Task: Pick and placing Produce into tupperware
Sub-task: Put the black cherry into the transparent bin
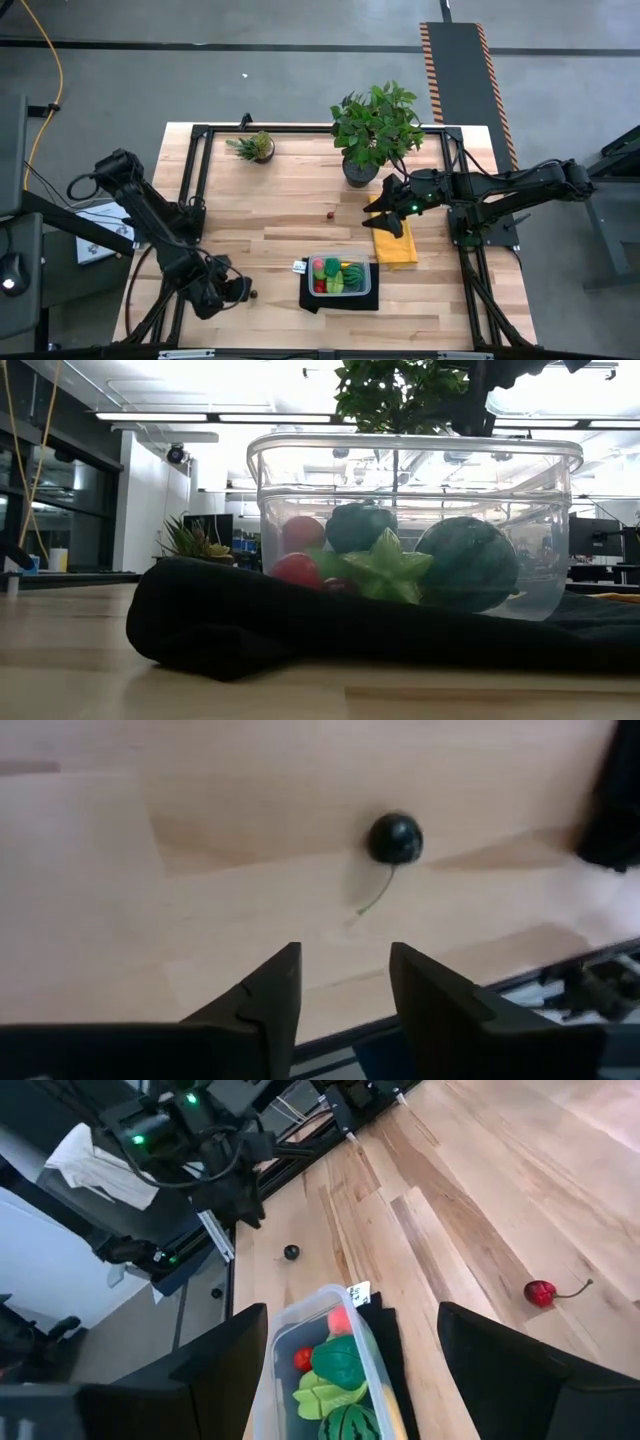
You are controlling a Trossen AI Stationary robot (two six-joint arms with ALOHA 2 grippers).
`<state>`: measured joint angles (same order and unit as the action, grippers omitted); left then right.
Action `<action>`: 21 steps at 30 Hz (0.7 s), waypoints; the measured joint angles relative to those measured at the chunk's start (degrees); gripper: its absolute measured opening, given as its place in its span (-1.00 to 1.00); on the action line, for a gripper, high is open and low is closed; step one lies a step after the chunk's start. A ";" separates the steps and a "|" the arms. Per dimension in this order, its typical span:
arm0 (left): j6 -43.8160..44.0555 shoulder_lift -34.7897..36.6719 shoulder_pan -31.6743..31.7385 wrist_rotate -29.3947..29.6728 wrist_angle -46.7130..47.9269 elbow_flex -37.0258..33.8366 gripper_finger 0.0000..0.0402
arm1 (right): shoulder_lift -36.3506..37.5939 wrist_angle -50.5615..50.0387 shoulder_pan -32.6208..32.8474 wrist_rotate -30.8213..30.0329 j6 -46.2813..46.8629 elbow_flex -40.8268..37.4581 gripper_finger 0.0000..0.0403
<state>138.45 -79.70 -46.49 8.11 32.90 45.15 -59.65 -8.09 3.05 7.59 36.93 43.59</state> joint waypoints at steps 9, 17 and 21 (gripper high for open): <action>-5.88 -0.57 8.30 0.54 -3.37 0.00 -0.50 | 0.01 -0.46 0.00 2.04 -0.97 0.00 0.40; -10.91 -0.57 12.16 -0.11 -4.33 0.00 -0.52 | 0.01 -0.97 0.00 2.51 -1.43 0.00 0.40; -11.92 -1.65 11.94 -1.74 -3.77 0.00 -0.52 | 0.01 -1.17 -0.02 2.50 -2.21 0.00 0.40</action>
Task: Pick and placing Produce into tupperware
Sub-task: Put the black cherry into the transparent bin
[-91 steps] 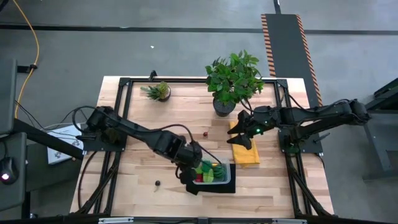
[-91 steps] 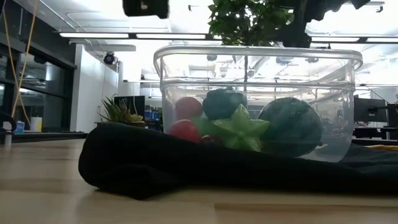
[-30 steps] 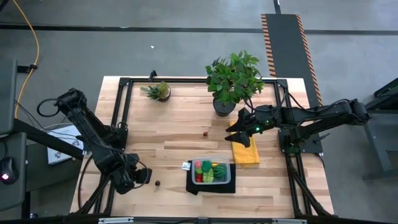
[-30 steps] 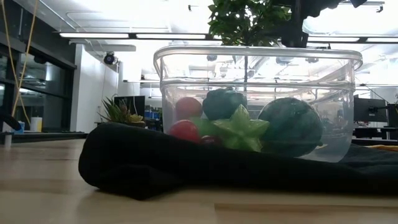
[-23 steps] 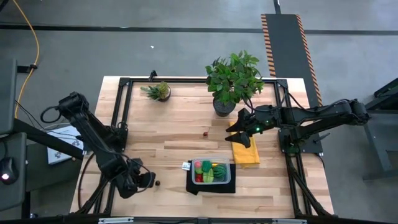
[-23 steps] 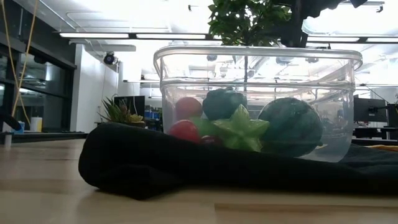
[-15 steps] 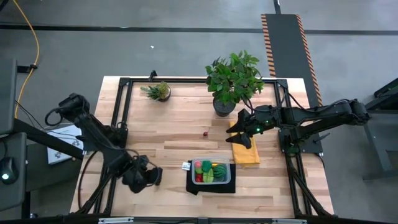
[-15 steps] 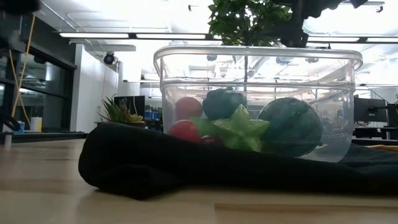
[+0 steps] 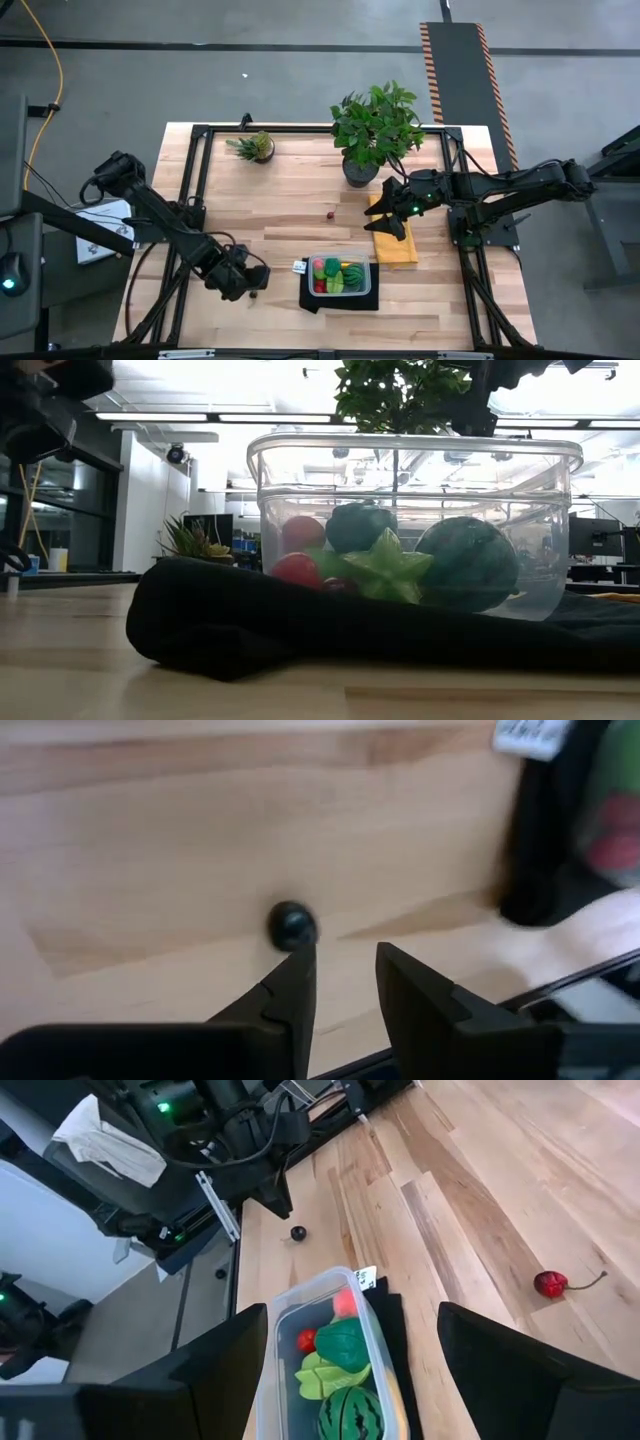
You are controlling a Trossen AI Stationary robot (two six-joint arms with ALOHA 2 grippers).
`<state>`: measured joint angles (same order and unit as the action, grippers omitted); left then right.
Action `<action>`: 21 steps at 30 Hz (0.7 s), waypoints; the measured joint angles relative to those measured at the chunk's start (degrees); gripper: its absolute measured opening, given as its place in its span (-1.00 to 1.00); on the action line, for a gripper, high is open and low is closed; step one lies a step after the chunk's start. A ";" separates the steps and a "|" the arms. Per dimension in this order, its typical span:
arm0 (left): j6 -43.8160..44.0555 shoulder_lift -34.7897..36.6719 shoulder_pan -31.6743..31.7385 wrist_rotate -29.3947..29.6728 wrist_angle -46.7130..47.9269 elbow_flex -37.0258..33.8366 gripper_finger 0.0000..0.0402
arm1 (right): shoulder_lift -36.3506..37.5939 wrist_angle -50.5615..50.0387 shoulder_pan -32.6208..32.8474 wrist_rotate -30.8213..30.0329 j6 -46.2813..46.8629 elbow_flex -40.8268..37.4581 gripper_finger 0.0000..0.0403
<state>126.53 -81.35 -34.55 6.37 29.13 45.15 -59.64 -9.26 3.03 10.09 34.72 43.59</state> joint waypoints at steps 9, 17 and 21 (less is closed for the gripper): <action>-3.87 -2.18 0.05 -3.97 -1.29 0.00 -0.52 | 0.00 -0.02 -0.02 -0.02 -0.26 0.00 0.40; -3.78 -2.16 0.05 -3.91 -2.22 0.00 -0.52 | 0.00 0.00 -0.02 -0.03 -0.26 0.00 0.40; -3.13 -2.16 0.05 -3.80 -2.67 0.00 -0.52 | 0.00 0.02 -0.02 -0.02 -0.26 0.00 0.40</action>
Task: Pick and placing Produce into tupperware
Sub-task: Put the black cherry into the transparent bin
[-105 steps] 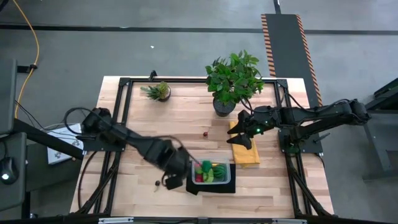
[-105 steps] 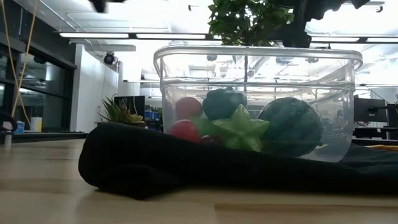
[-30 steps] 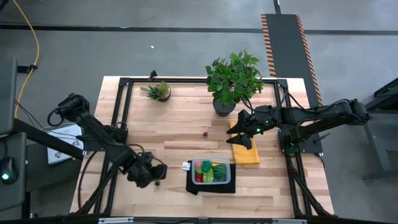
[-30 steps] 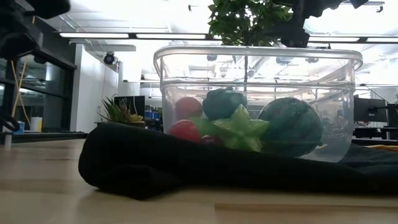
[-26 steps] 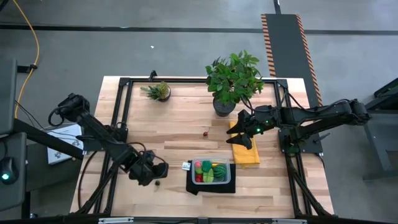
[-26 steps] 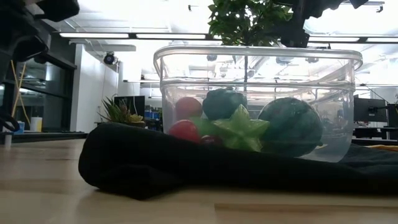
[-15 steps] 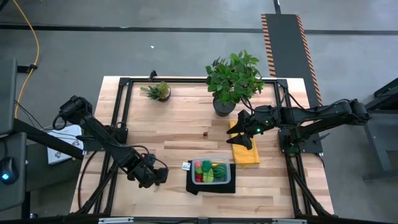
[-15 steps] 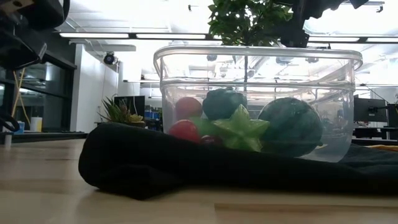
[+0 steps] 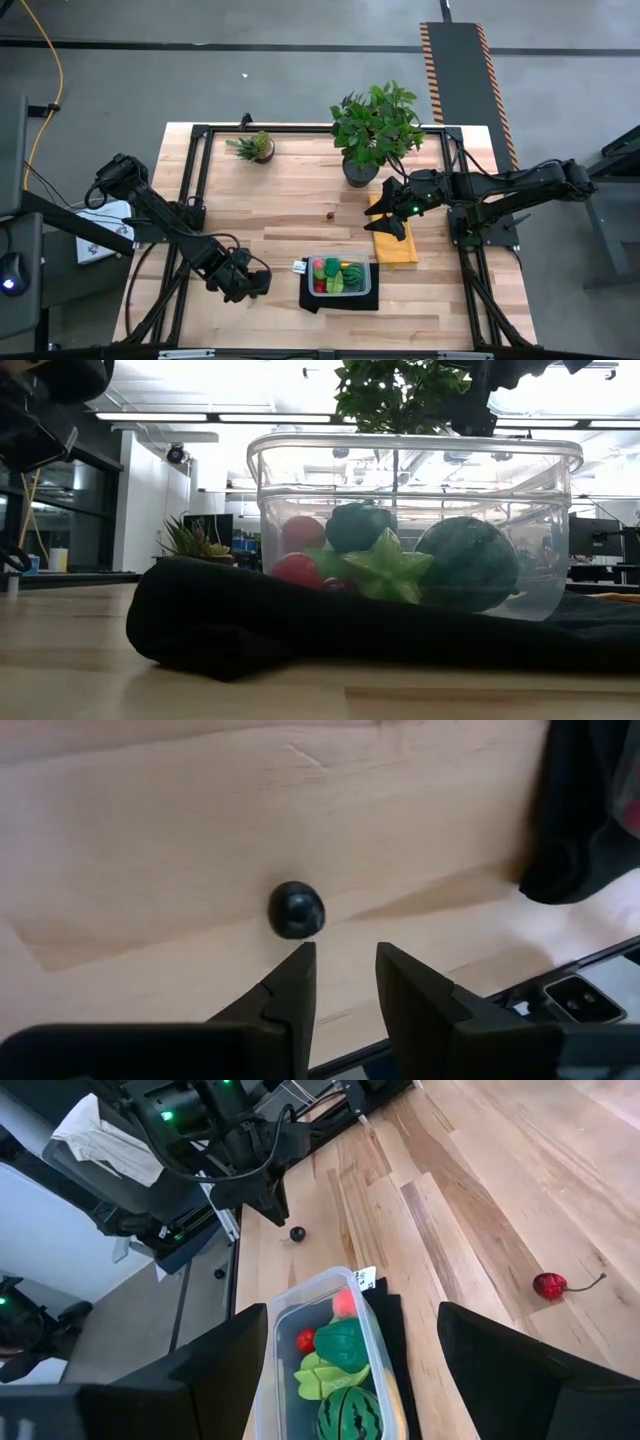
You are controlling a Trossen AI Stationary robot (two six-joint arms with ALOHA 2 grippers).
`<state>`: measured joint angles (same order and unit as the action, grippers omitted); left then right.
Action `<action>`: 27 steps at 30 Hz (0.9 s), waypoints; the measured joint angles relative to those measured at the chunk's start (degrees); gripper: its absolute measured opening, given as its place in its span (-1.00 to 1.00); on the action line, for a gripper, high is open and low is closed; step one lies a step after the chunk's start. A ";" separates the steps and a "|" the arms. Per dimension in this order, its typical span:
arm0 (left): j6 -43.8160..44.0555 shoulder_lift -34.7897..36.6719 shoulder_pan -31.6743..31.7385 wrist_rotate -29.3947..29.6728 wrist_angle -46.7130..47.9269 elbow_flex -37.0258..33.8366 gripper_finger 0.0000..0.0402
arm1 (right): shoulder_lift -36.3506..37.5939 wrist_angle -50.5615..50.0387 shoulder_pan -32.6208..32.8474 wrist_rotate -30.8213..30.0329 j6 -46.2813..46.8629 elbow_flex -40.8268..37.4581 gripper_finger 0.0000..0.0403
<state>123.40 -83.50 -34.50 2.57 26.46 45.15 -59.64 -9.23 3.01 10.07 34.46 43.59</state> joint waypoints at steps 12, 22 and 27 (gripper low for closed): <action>0.62 0.00 0.00 0.88 -4.23 0.01 -0.52 | 0.00 0.01 0.00 -0.01 -0.46 0.00 0.40; -4.75 0.48 0.81 -0.39 2.65 7.68 -0.52 | -0.01 0.00 0.00 0.52 -0.99 0.00 0.40; -3.42 -0.23 1.18 0.56 21.20 16.73 -0.52 | 0.00 -0.03 0.00 0.75 -1.49 0.00 0.40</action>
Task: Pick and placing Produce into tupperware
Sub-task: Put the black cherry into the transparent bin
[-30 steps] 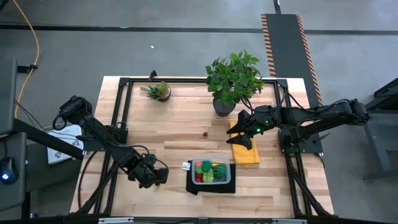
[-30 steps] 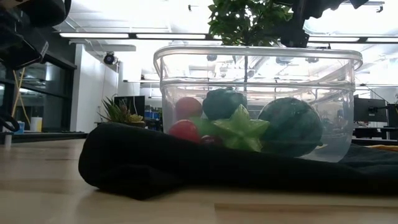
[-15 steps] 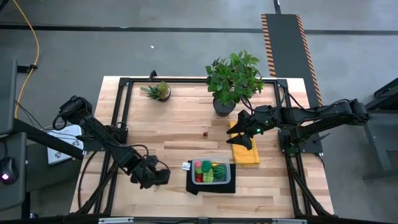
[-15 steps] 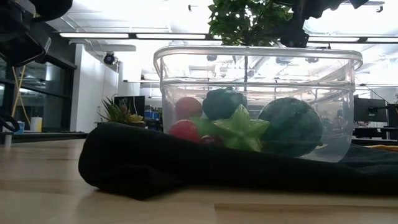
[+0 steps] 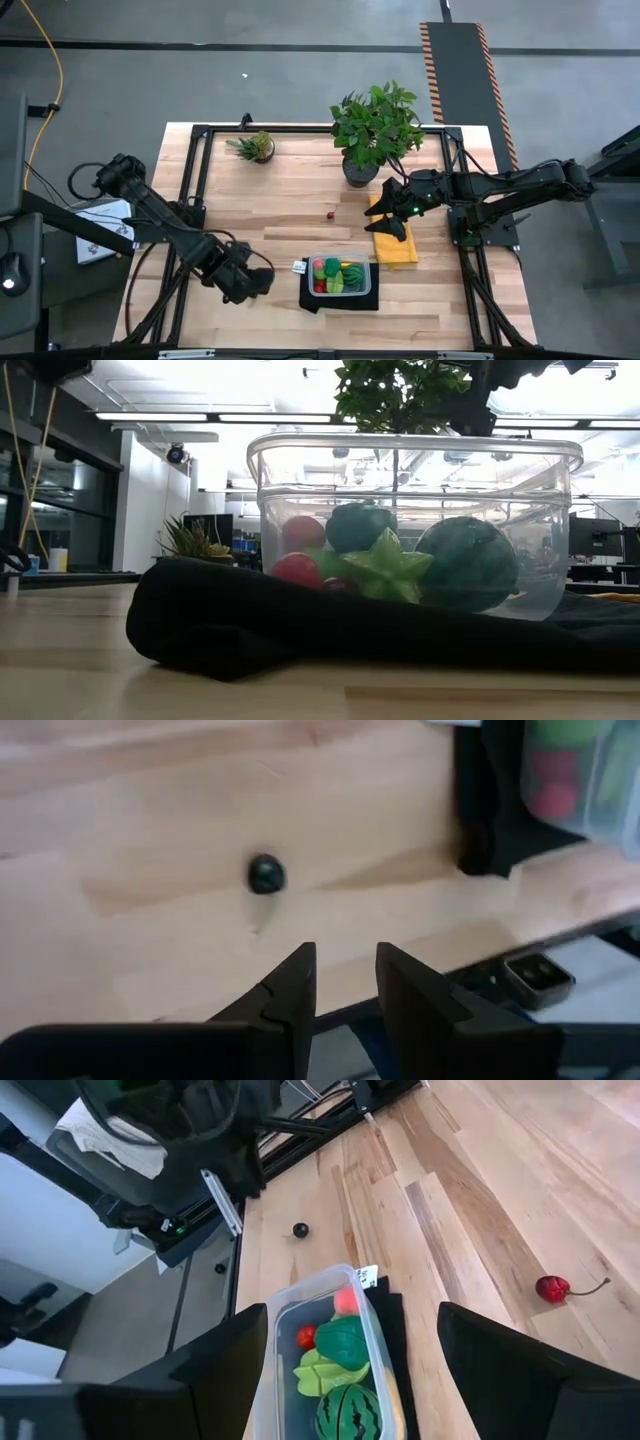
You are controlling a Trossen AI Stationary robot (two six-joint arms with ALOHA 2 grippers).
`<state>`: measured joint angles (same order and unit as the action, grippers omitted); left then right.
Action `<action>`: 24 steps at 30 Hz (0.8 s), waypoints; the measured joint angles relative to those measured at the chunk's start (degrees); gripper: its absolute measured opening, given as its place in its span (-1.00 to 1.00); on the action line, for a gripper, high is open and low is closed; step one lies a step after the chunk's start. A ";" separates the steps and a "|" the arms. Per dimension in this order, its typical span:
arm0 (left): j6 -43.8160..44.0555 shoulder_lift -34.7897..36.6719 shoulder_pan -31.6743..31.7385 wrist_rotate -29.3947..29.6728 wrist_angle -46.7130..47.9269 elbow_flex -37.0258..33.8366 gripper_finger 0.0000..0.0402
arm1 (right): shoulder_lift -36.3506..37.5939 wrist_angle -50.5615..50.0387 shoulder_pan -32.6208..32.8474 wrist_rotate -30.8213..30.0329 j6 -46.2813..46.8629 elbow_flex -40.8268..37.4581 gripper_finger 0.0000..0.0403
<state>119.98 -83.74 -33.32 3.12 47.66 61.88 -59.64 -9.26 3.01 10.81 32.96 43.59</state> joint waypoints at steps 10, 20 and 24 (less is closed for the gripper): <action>-0.41 -10.22 1.91 -3.12 14.66 10.37 -0.52 | -0.02 -1.43 0.00 0.60 -1.52 -0.04 0.40; 1.97 -15.56 2.58 -6.21 13.76 10.39 -0.52 | 0.00 -1.68 -0.02 2.46 -2.42 -0.04 0.40; 2.37 -17.13 2.58 -7.37 11.69 10.37 -0.52 | 0.00 -1.90 -0.02 2.92 -3.07 -0.04 0.40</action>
<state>122.34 -100.87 -30.74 -4.24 59.35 72.25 -59.64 -11.16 2.98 13.74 29.89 43.55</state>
